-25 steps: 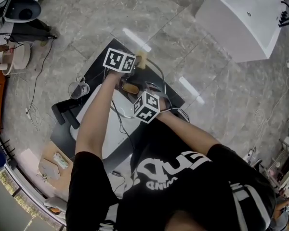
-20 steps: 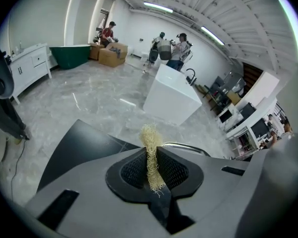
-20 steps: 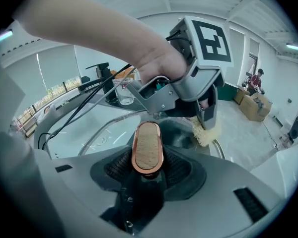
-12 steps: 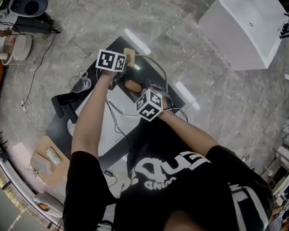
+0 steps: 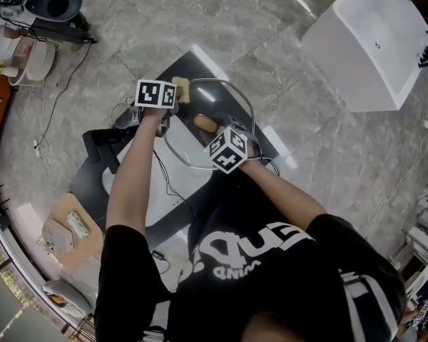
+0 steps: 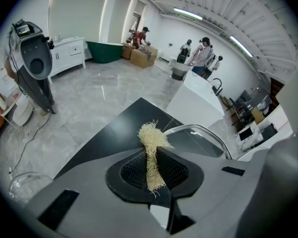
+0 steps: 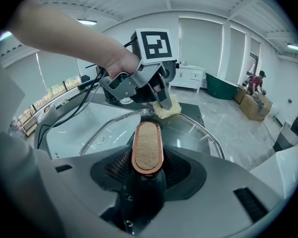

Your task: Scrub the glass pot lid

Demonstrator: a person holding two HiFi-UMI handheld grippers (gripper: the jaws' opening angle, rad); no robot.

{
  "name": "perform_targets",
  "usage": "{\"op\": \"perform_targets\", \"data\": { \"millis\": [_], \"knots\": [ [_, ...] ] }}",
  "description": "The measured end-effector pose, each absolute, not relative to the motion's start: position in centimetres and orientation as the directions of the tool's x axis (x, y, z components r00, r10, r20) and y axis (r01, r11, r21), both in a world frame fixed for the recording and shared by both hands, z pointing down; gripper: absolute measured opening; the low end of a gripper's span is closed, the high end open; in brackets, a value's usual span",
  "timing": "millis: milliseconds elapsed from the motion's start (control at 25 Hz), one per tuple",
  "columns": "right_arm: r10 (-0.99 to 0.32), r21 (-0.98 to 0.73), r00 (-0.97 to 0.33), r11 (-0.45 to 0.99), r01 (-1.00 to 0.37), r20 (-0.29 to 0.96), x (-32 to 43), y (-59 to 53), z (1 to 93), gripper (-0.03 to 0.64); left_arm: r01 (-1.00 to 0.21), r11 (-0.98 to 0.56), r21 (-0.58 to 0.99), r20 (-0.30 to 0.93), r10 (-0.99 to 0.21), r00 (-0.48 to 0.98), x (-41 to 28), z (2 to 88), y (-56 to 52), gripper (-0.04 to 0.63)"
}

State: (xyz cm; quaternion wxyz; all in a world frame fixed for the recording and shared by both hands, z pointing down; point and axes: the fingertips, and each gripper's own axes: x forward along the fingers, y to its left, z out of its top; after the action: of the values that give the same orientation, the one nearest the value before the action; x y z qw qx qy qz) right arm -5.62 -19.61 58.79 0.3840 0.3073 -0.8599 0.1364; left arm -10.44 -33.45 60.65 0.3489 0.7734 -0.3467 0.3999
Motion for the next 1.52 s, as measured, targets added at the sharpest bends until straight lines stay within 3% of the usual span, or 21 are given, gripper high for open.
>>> {"op": "perform_targets", "data": {
  "millis": [1000,1520],
  "knots": [
    [-0.414,0.005,-0.504,0.777,-0.630,0.758,-6.1,-19.4,58.9,0.173,-0.887,-0.398,0.235,0.880,-0.299,0.368,-17.2,60.9,-26.9,0.051],
    [-0.368,0.003,-0.505,0.810,-0.586,0.780,-5.9,-19.2,58.8,0.173,-0.889,-0.415,0.193,0.880,-0.328,0.344,-19.3,61.2,-21.8,0.051]
  ]
}}
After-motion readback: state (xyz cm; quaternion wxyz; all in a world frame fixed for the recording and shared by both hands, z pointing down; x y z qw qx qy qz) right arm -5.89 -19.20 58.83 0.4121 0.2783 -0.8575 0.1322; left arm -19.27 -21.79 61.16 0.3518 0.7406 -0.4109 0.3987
